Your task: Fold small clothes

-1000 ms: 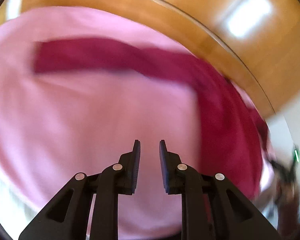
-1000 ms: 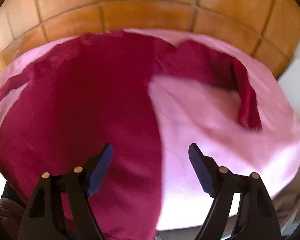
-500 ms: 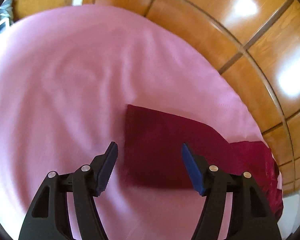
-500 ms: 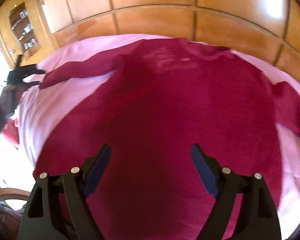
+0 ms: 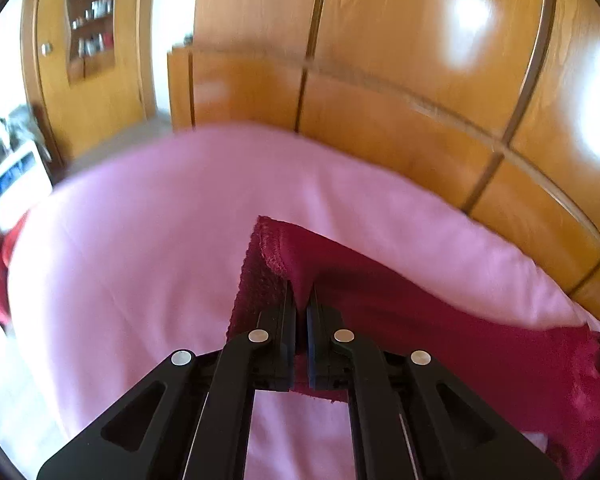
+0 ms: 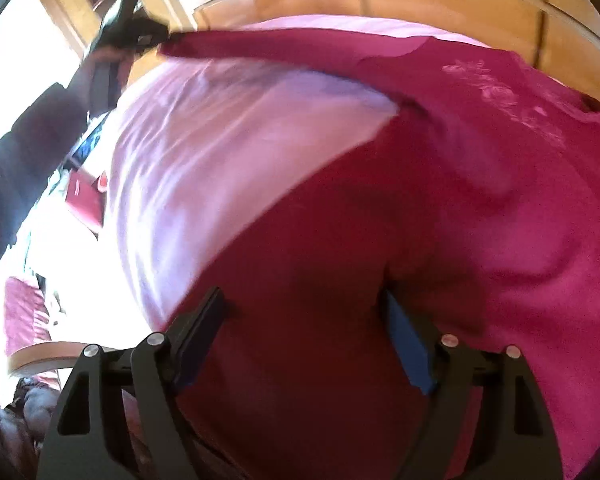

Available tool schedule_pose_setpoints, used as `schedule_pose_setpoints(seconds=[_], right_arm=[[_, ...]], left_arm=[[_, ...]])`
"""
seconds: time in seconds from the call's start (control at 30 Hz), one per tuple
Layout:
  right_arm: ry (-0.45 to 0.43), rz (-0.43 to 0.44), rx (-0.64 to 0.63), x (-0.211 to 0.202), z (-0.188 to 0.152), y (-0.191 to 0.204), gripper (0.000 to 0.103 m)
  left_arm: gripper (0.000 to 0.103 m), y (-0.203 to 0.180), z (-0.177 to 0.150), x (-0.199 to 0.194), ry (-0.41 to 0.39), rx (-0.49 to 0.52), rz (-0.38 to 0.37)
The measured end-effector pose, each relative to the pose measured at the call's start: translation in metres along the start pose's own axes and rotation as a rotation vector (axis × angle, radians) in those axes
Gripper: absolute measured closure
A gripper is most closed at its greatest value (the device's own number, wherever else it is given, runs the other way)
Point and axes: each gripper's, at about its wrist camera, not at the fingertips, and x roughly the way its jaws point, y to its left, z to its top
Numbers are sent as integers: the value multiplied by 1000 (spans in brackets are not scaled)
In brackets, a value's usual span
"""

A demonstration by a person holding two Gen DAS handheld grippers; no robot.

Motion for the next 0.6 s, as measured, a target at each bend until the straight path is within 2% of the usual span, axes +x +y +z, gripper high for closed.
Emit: schedule_pose_setpoints(seconds=[0.07,0.17,0.2,0.27,0.33,0.4,0.47,0.6], right_arm=[[-3,6,-20,12,5,12,22],[8,23,-54,18,16,19,21],[13,41,-58,17,18,15,21],[4,105,1,0,28,-11,28],[-60,134,98,-25,42,-47,28],[-127,107,163,-45,60,-80,28],[-187,41,211,-56,87,-116,33],[-227,-59,318,-36,153,-181,39]], left_arm=[[100,-5,11,2,-28,20,48],[100,-12,9,14,-9,32,36],[100,-22,0,17,-3,74,46],[100,-40,-12,25,4,133,40],[100,-51,-27,30,12,176,38],[100,-46,-40,27,18,174,40],[100,-37,-48,22,17,139,29],[100,-19,-57,2,0,99,17]])
